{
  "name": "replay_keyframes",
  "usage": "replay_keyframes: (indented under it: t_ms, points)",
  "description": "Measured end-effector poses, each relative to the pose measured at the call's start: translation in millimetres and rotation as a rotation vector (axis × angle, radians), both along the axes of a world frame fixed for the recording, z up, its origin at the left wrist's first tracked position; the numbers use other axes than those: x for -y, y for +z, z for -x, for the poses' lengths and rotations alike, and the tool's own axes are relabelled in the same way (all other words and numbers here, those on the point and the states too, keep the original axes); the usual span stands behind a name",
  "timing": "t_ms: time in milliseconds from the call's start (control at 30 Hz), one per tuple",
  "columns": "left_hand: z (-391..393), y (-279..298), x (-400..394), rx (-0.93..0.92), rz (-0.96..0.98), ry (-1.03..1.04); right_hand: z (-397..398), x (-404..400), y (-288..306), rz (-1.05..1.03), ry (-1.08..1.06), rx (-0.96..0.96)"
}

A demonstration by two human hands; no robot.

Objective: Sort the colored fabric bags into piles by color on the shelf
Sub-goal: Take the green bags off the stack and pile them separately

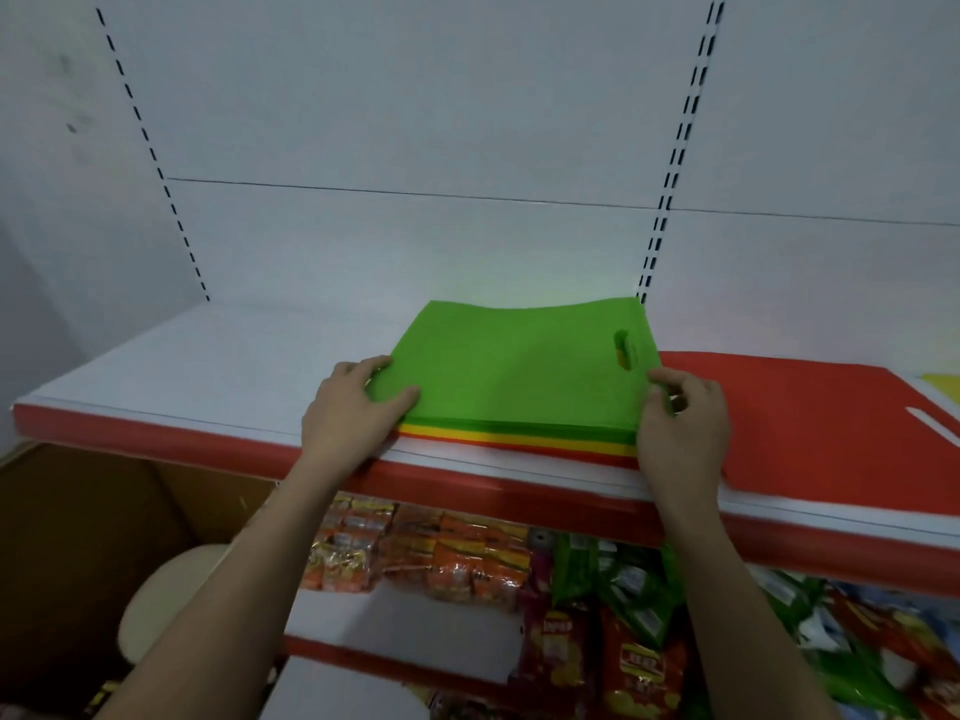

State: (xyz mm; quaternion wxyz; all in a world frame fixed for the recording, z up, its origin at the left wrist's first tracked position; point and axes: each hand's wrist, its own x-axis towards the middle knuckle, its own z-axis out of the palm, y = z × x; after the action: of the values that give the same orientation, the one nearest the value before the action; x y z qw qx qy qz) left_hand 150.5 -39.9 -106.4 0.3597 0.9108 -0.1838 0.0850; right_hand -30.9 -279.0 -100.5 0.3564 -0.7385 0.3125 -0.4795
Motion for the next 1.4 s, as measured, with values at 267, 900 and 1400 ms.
replay_keyframes:
  t_ms: [267, 900, 1400]
  points:
    - [0.1, 5.1, 1.5, -0.084, 0.013, -0.037, 4.7, -0.4, -4.1, 0.119, -0.016, 0.001]
    - [24.5, 79.6, -3.2, -0.35, 0.524, -0.331, 37.2, -24.1, 51.5, 0.177, -0.026, -0.052]
    - [122.8, 29.2, -21.5, -0.467, 0.403, -0.663, 195.4, -87.3, 41.3, -0.105, -0.066, -0.098]
